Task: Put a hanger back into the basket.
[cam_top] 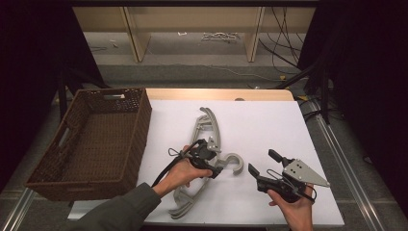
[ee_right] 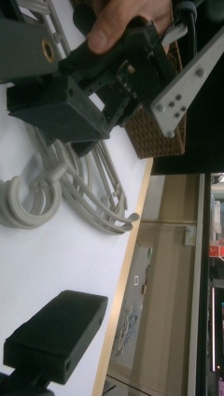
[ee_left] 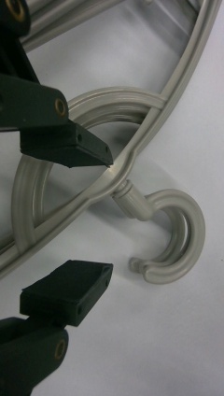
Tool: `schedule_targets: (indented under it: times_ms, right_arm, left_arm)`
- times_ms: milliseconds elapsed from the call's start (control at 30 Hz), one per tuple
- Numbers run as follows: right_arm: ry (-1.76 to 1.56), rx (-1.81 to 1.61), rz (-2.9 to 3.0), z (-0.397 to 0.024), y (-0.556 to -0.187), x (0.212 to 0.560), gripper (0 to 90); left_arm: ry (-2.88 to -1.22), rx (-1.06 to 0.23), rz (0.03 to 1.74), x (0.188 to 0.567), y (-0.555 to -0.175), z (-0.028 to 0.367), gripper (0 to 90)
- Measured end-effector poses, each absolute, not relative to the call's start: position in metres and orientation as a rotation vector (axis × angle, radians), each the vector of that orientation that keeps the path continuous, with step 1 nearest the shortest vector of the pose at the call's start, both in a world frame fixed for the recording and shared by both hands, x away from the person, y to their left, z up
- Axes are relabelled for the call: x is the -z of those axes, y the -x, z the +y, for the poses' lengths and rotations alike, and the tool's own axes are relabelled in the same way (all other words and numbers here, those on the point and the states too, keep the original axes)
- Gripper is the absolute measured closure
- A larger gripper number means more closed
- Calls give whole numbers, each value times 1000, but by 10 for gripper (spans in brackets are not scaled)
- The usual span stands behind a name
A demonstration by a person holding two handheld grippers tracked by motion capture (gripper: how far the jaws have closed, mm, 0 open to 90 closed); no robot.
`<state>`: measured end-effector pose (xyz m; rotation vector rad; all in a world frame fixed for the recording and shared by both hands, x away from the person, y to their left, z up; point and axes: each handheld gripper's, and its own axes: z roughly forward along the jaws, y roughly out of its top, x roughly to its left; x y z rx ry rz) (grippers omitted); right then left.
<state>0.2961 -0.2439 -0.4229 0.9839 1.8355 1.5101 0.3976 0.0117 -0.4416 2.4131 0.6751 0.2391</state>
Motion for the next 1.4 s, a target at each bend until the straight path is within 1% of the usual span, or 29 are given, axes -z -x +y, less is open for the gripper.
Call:
schedule_targets:
  times_ms: [67, 167, 200, 300, 333, 433, 467, 500, 533, 567, 600, 667, 700, 800, 967, 1033, 1067, 1100, 1167, 1200, 1233, 1267, 1400]
  right_arm:
    - [-987, -1510, 1835, -244, -296, 423, 178]
    - [-979, -1516, 1838, -244, -296, 422, 178]
    - [-982, -1508, 1843, -244, -296, 423, 178]
    - [-981, -1513, 1836, -244, -297, 423, 179]
    - [-981, -1509, 1843, -244, -296, 423, 179]
    - [-982, -1520, 1845, -244, -297, 424, 178]
    - [-977, -1526, 1828, -243, -298, 424, 179]
    - [-982, -1510, 1855, -244, -297, 423, 179]
    - [-982, -1510, 1855, -244, -297, 423, 179]
    - [-979, -1527, 1840, -243, -298, 424, 179]
    - [-984, -1531, 1834, -243, -298, 424, 180]
    - [-979, -1514, 1831, -244, -298, 423, 180]
    - [-986, -1511, 1844, -244, -298, 424, 181]
    - [-987, -1525, 1843, -244, -298, 424, 181]
    - [-987, -1506, 1850, -246, -298, 424, 182]
    - [-988, -1499, 1858, -246, -298, 424, 183]
    - [-995, -1499, 1865, -246, -298, 424, 183]
    - [-995, -1499, 1865, -246, -298, 424, 183]
    - [-993, -1502, 1861, -245, -298, 423, 183]
    - [-992, -1505, 1862, -245, -298, 424, 185]
    - [-996, -1498, 1863, -246, -298, 424, 184]
    - [-996, -1498, 1863, -246, -298, 424, 184]
    - [-992, -1505, 1854, -247, -298, 424, 184]
  left_arm:
    - [-2446, -220, 692, 441, -400, 10, 421]
    - [-2432, -242, 694, 444, -402, 6, 430]
    - [-2467, -234, 698, 444, -404, 4, 439]
    - [-2479, -231, 704, 448, -406, 0, 442]
    - [-2479, -231, 704, 448, -406, 0, 458]
    - [-2482, -213, 717, 452, -411, -2, 466]
    - [-2463, -185, 745, 454, -413, -3, 470]
    - [-2456, -159, 770, 456, -416, -3, 484]
    - [-2456, -159, 770, 456, -416, -3, 503]
    - [-2471, -158, 769, 458, -418, -3, 503]
    - [-2455, -133, 796, 459, -419, -3, 529]
    - [-2445, -126, 807, 459, -420, -2, 542]
    - [-2433, -104, 842, 459, -421, 0, 596]
    - [-2420, -79, 857, 458, -423, 4, 613]
    - [-2349, 4, 903, 451, -425, 17, 660]
    - [-2319, 25, 925, 446, -426, 22, 663]
    - [-2275, 59, 960, 443, -427, 26, 675]
    - [-2275, 59, 960, 443, -427, 26, 680]
    - [-2218, 84, 995, 440, -426, 31, 687]
    - [-2134, 135, 1055, 435, -424, 37, 699]
    - [-2134, 135, 1055, 435, -424, 37, 708]
    - [-2093, 172, 1081, 433, -423, 42, 708]
    - [-2032, 169, 1118, 421, -419, 63, 724]
